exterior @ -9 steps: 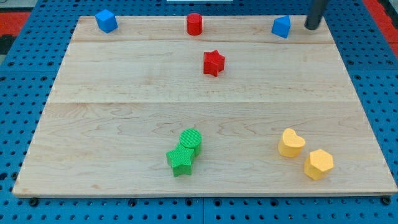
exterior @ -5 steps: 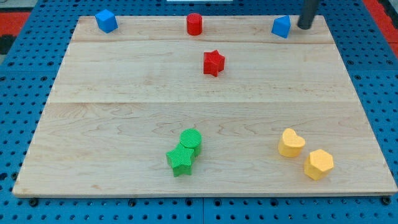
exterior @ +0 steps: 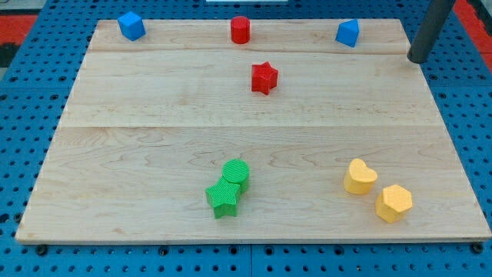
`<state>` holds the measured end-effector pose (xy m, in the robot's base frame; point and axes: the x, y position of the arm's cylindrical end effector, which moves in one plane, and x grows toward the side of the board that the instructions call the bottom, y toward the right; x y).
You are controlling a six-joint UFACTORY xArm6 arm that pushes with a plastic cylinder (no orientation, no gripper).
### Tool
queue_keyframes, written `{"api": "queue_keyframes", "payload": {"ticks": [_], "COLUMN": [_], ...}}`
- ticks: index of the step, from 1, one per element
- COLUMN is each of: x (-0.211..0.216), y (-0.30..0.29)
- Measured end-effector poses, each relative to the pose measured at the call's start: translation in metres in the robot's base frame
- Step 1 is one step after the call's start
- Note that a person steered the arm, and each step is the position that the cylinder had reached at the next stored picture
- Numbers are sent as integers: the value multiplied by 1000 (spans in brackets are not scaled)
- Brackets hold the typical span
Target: Move the arm to the top right of the yellow hexagon
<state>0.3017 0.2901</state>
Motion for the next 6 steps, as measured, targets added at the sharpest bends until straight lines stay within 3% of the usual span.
{"api": "queue_keyframes", "payload": {"ticks": [1,3,4,5,6], "x": [16,34,33,60,136], "y": [-14,-159,-183,-203,-152]}}
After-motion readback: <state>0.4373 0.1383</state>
